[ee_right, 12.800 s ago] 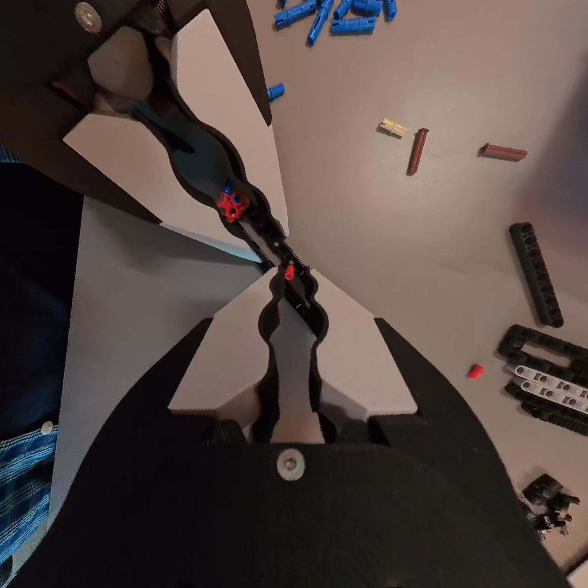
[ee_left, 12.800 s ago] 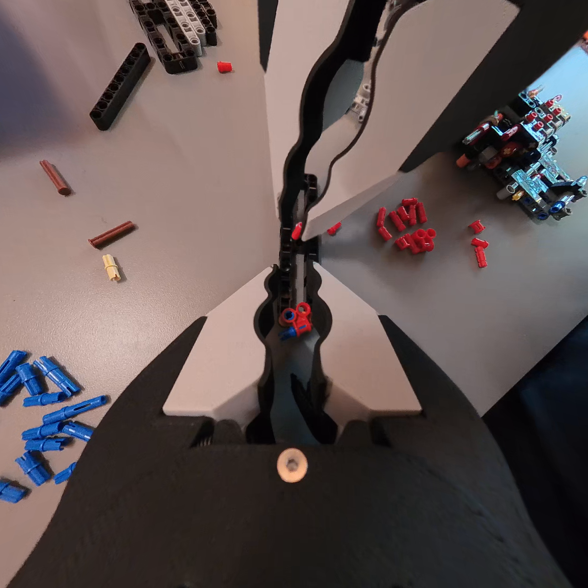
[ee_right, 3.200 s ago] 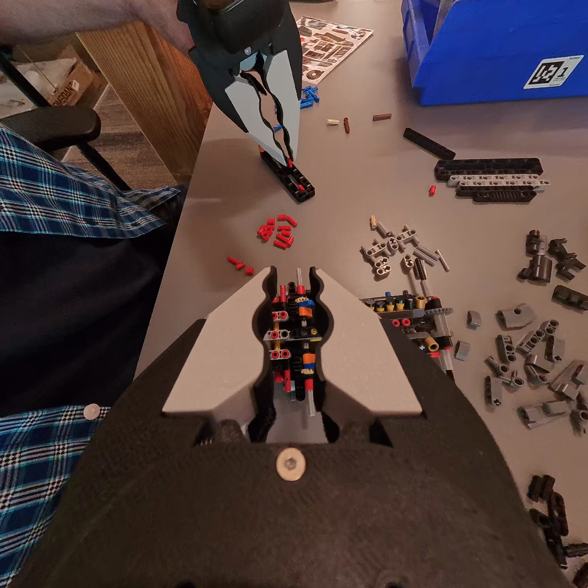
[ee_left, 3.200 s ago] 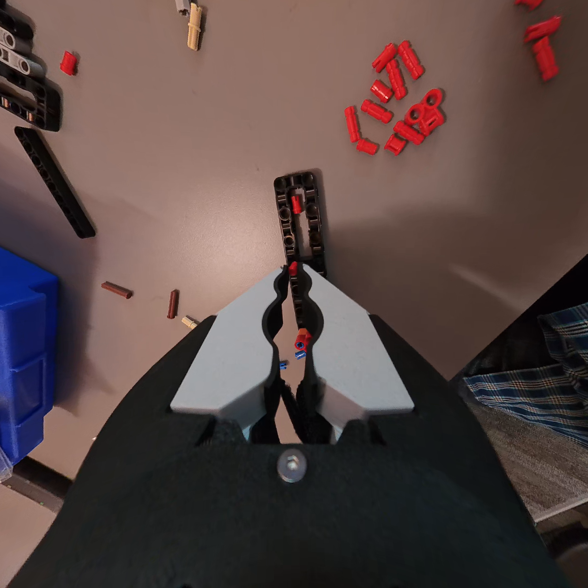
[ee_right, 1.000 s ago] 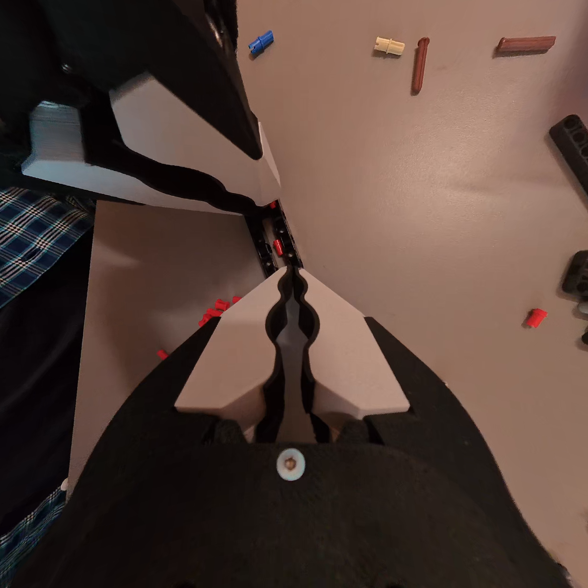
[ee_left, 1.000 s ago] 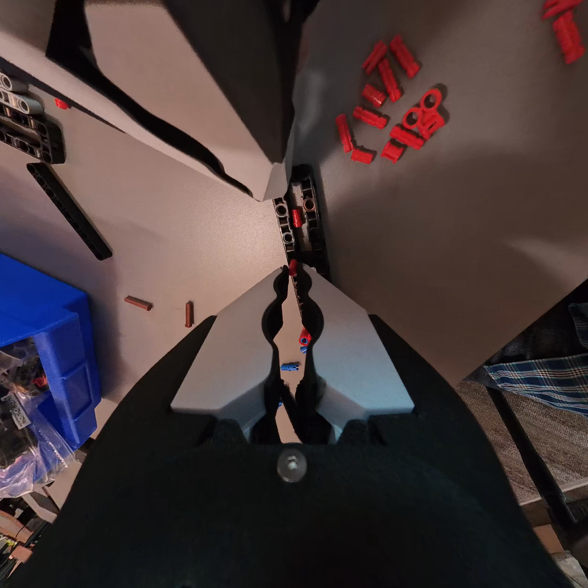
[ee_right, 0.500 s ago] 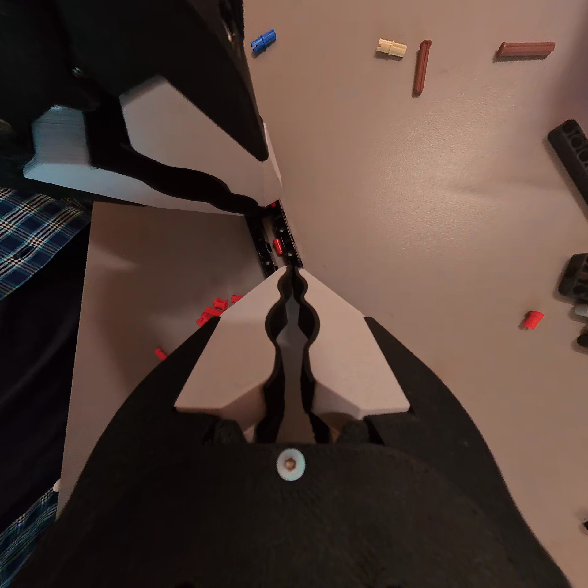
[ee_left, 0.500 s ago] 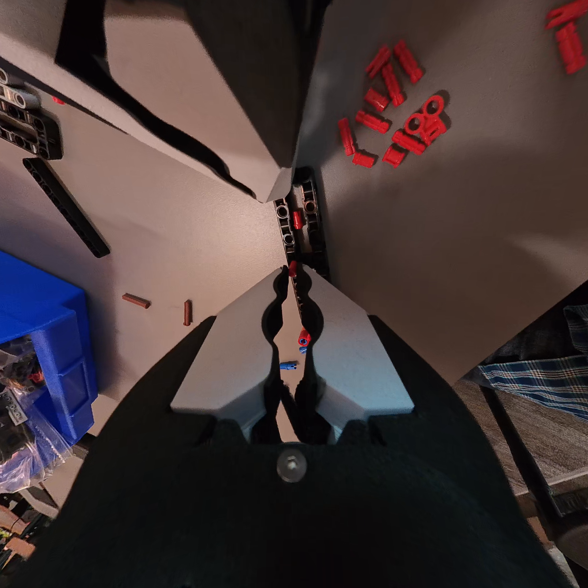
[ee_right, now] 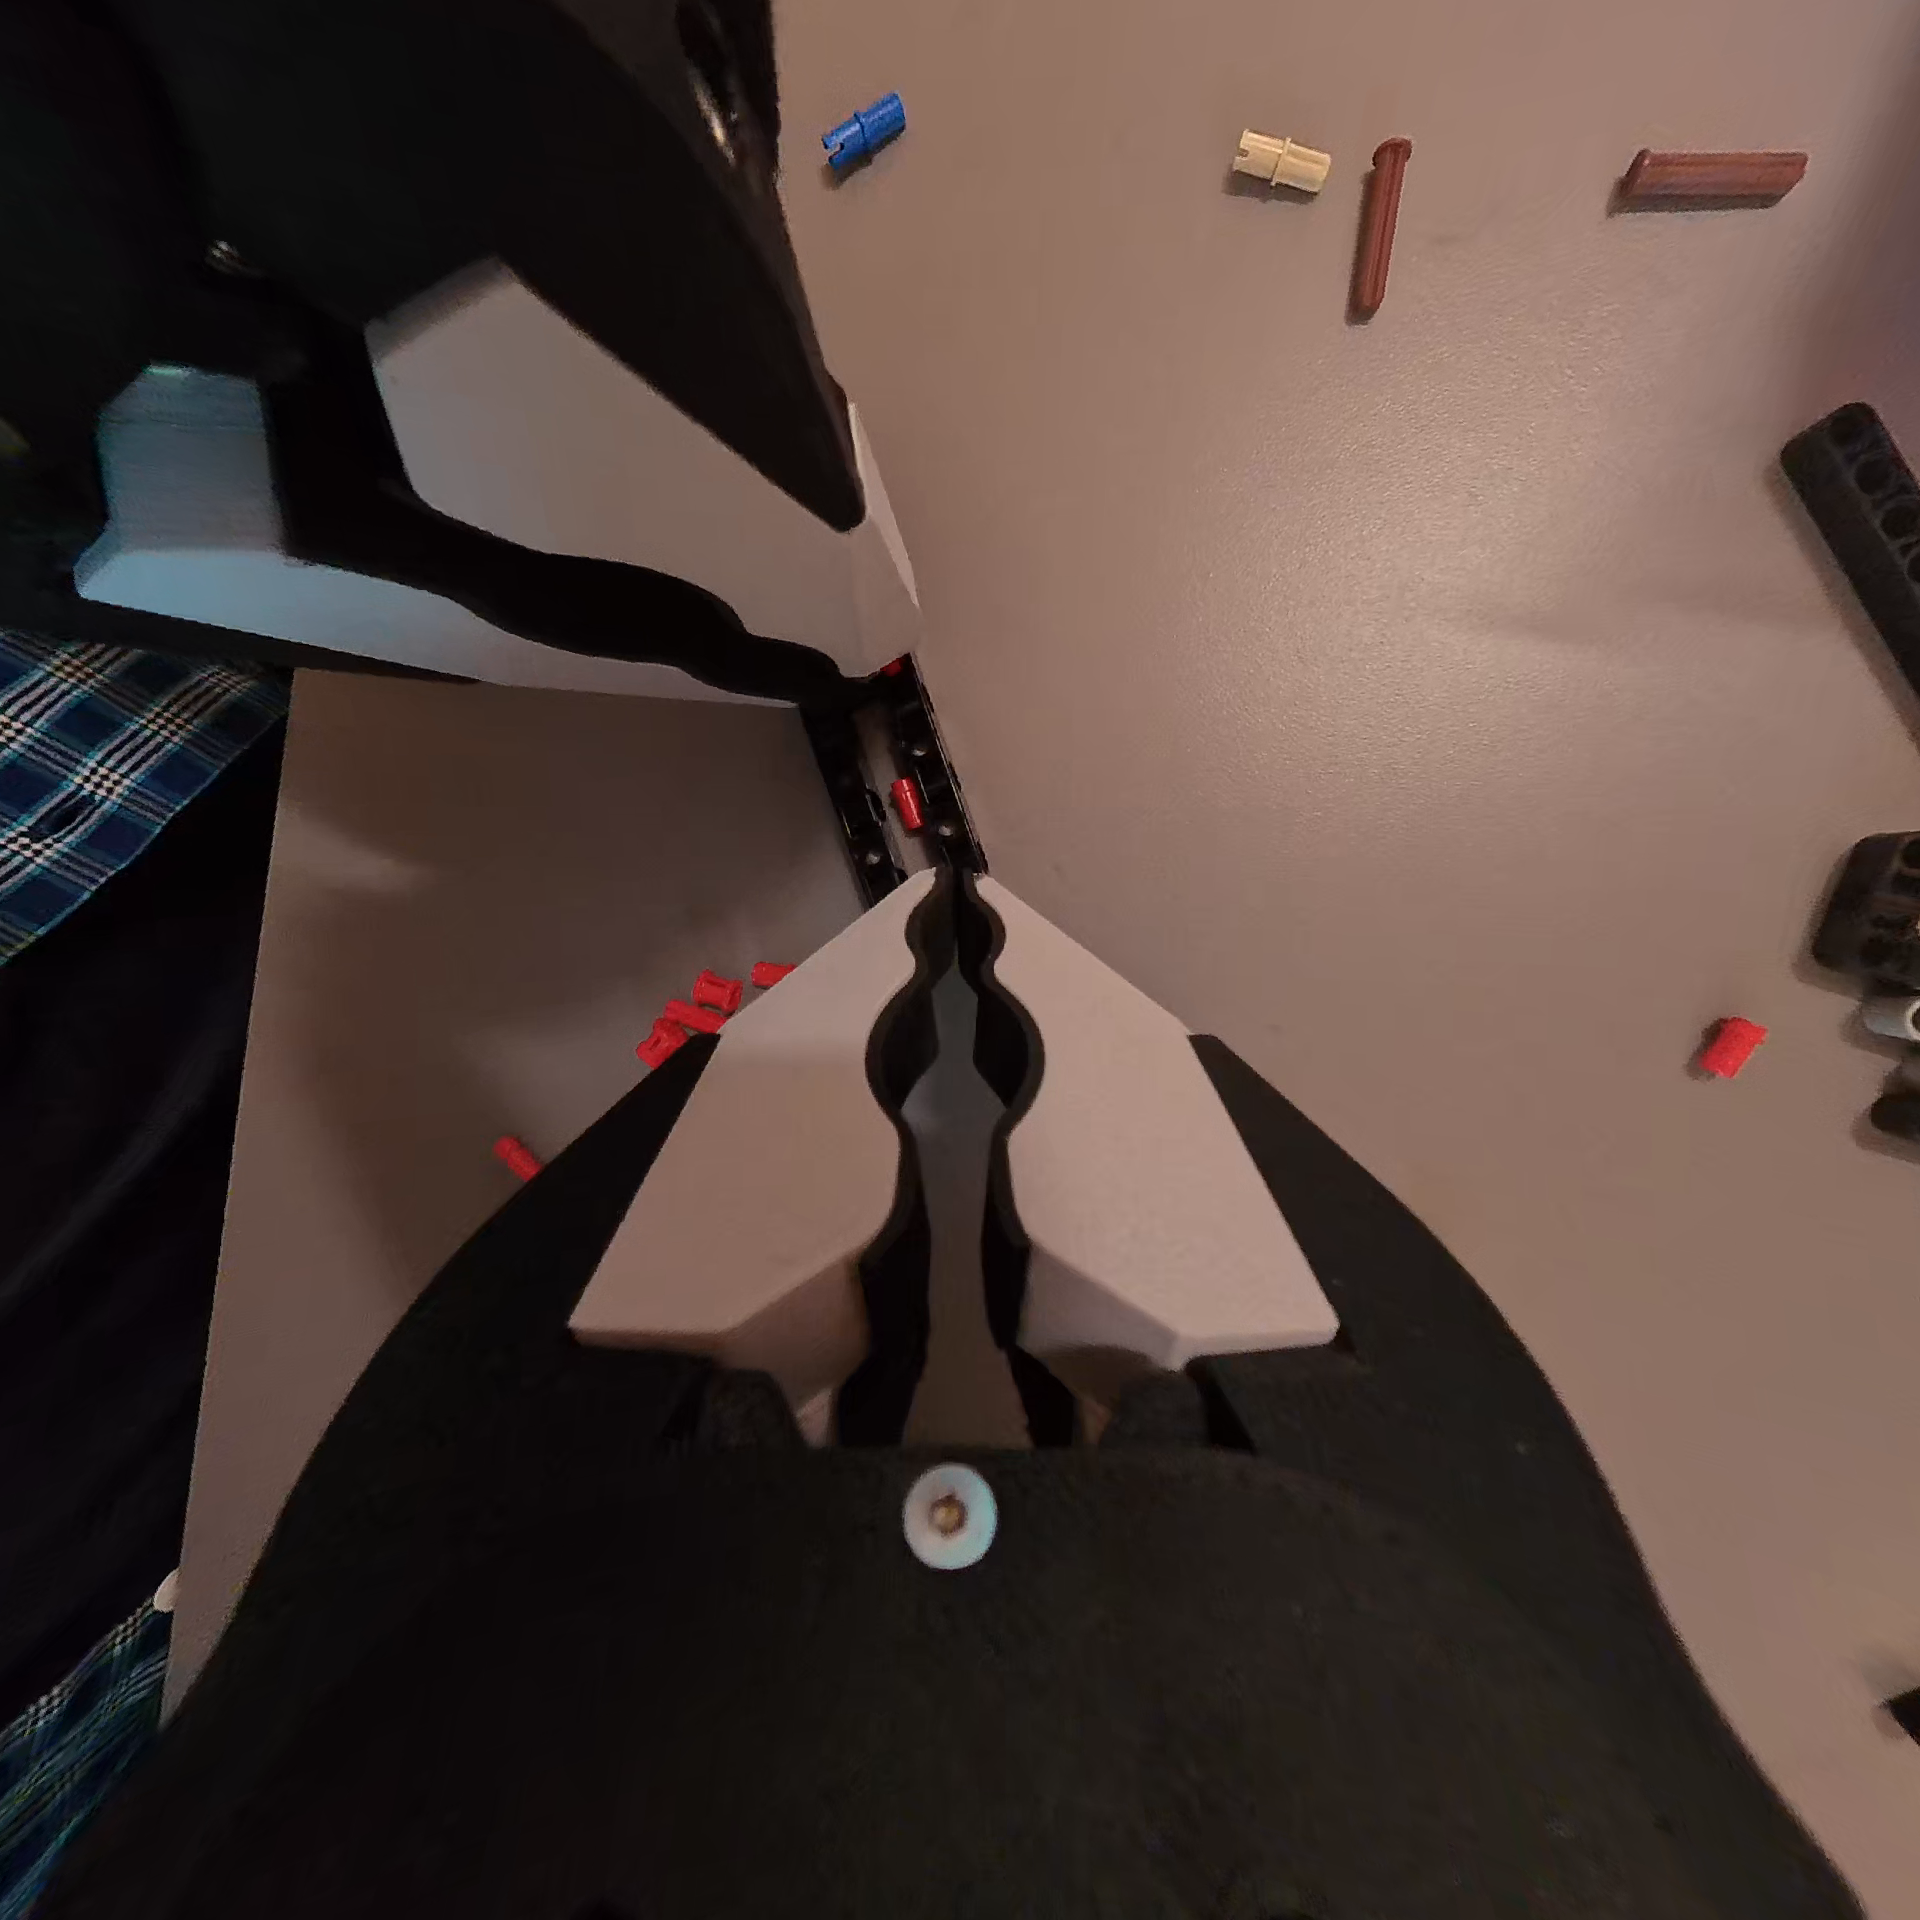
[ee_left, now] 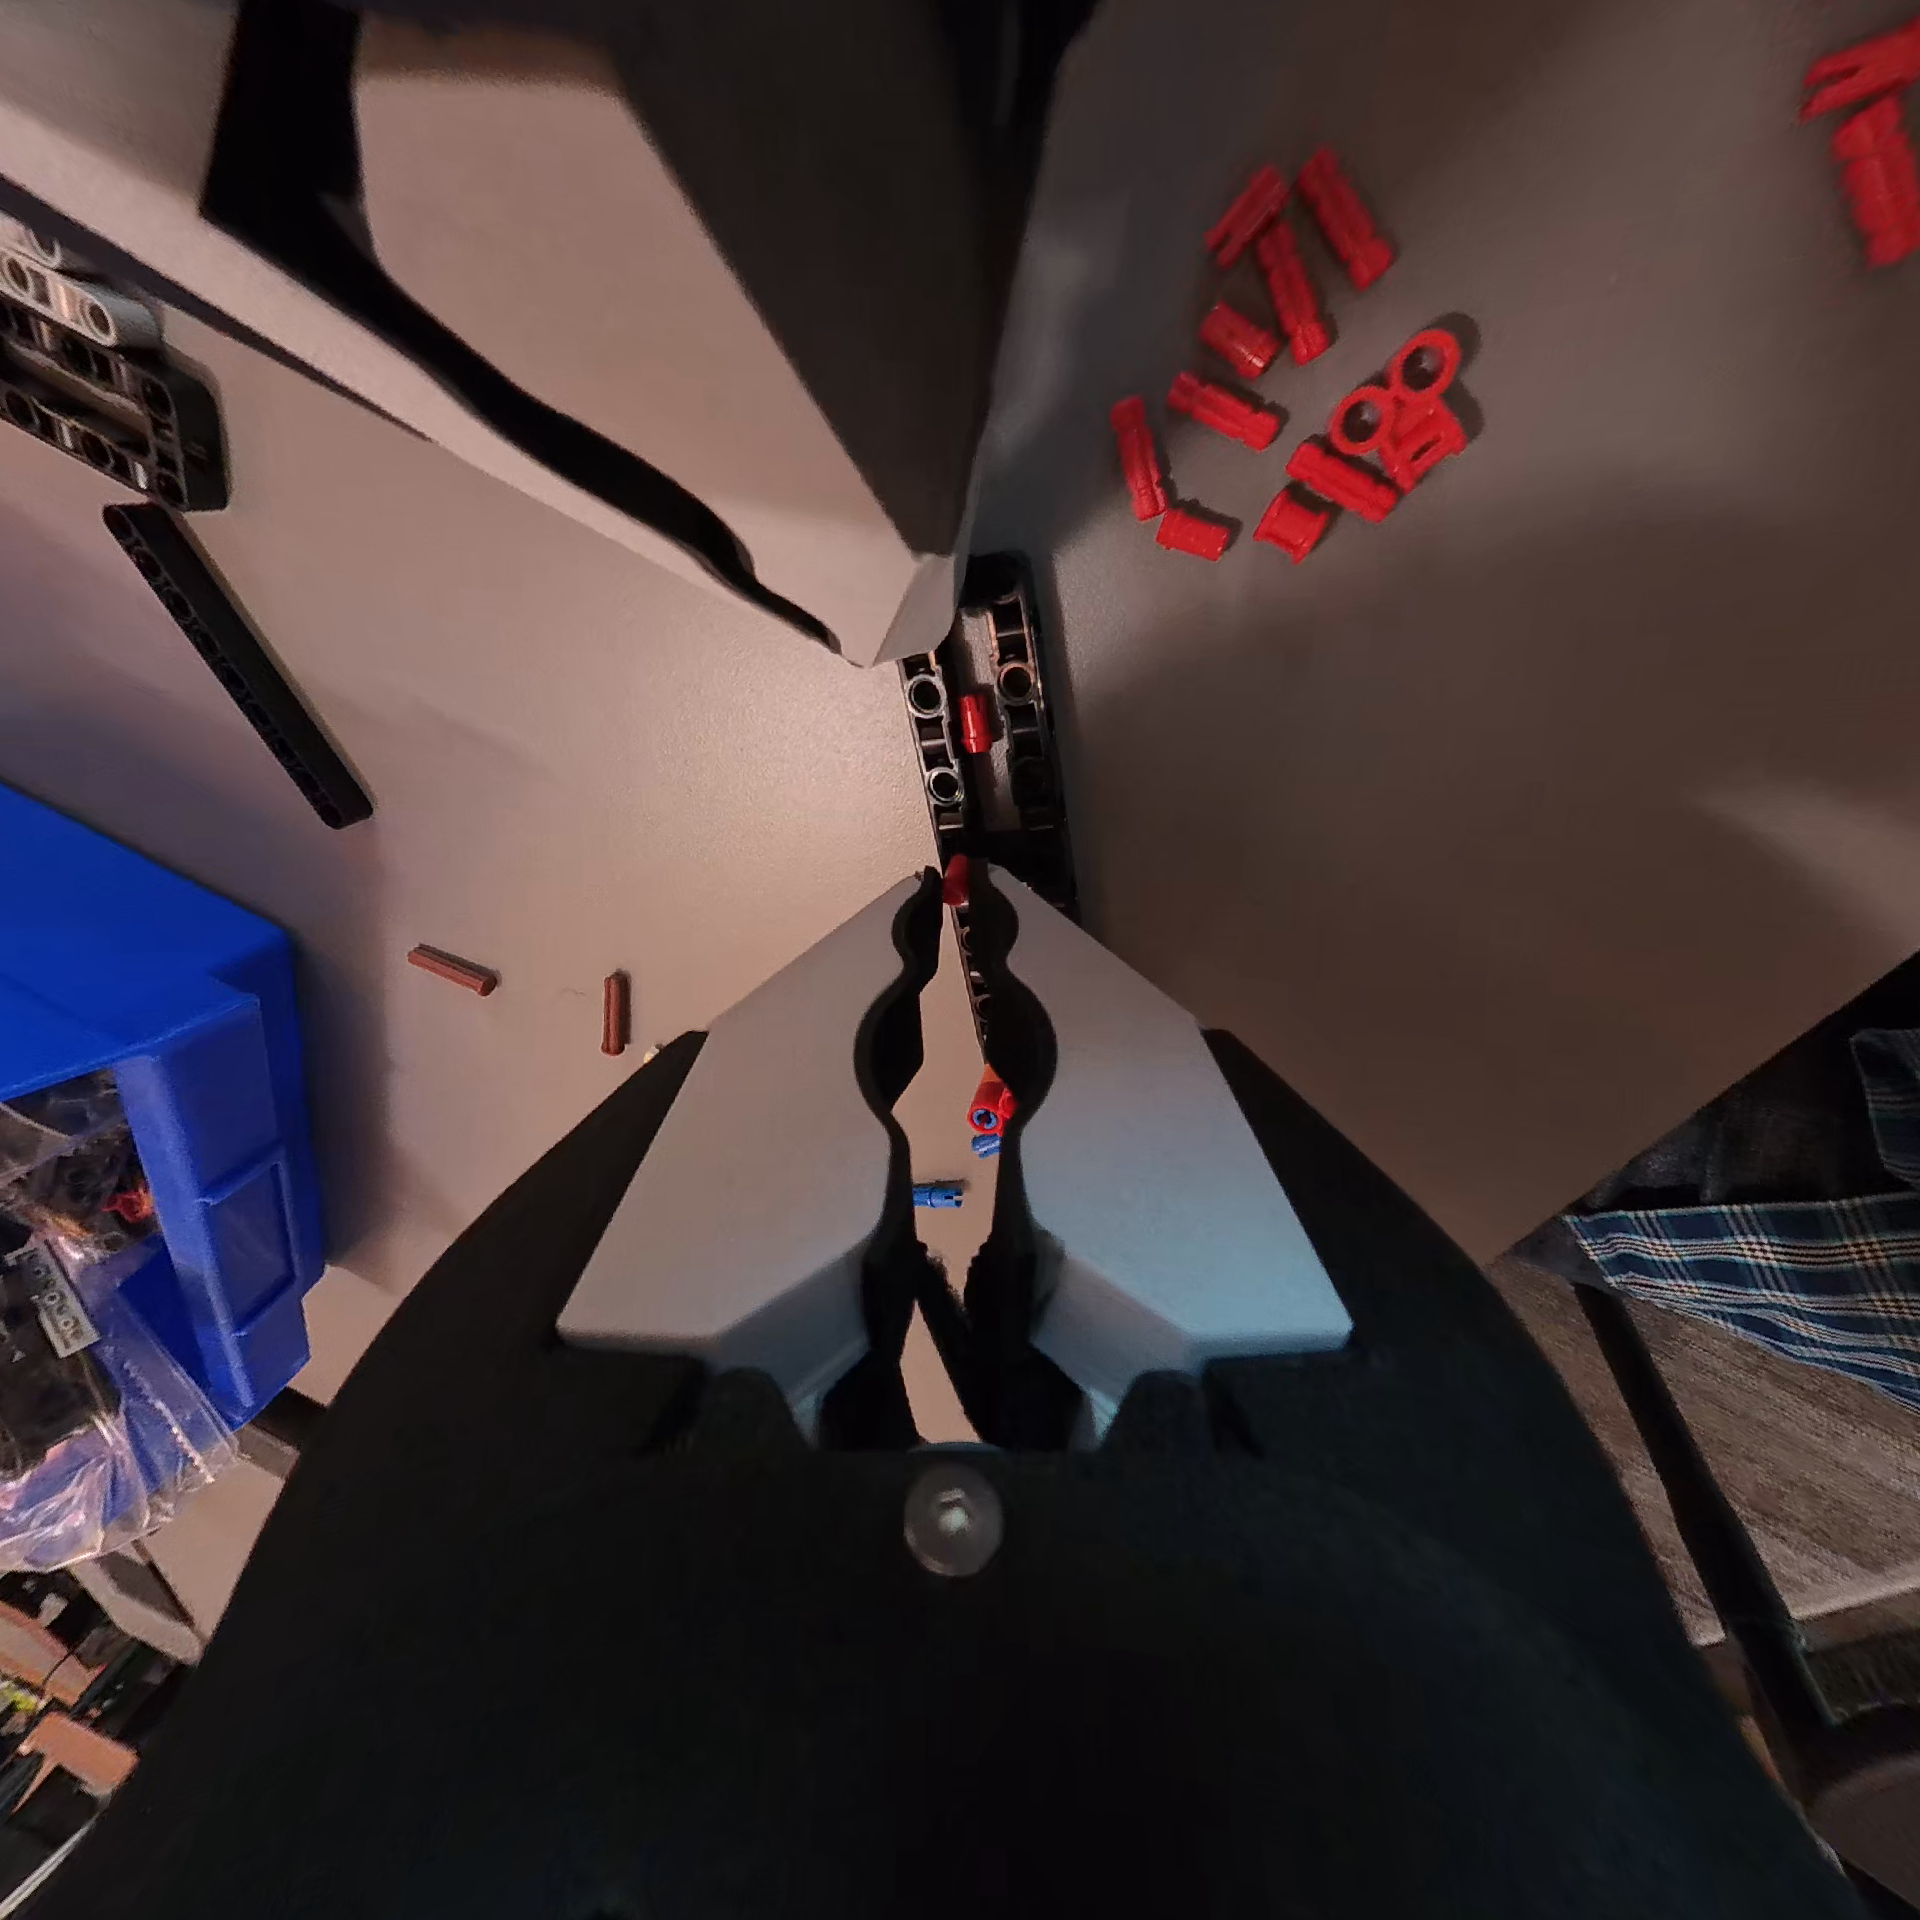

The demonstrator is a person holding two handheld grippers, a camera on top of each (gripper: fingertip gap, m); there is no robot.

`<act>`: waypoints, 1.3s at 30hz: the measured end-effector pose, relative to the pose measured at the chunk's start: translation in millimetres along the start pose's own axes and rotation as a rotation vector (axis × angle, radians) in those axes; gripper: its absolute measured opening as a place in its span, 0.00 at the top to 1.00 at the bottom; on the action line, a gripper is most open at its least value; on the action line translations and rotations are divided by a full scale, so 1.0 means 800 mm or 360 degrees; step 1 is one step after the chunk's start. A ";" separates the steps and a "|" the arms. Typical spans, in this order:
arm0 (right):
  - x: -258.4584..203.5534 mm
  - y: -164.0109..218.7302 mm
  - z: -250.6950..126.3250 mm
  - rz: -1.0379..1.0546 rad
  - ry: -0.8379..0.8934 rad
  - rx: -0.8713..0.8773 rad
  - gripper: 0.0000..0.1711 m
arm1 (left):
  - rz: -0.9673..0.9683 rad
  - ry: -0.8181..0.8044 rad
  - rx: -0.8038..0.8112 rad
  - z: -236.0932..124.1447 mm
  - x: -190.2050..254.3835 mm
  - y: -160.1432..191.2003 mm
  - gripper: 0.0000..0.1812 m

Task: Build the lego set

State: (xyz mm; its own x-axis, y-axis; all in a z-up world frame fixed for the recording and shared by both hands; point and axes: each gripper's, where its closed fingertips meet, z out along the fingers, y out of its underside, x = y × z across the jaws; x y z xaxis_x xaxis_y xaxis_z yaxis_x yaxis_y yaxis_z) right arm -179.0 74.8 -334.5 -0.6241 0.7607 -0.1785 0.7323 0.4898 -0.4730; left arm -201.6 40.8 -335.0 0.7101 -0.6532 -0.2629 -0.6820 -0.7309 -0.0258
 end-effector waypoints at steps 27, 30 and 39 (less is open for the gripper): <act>-0.002 -0.002 0.002 -0.0019 -0.0007 0.0028 1.00 | -0.0200 -0.0020 0.0267 -0.001 0.001 -0.002 0.98; -0.002 -0.002 0.002 -0.0021 -0.0010 0.0025 1.00 | -0.0224 -0.0016 0.0288 -0.001 0.001 -0.001 0.98; -0.002 -0.002 0.003 -0.0024 -0.0006 0.0030 1.00 | -0.0279 0.0003 0.0366 -0.002 0.003 -0.001 0.98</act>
State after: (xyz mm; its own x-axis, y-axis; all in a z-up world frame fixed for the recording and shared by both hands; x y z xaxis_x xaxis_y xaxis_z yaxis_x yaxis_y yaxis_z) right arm -179.7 71.5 -335.0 -0.6361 0.7517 -0.1742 0.7176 0.4933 -0.4916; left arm -199.4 39.4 -334.0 0.8209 -0.5213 -0.2331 -0.5703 -0.7689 -0.2890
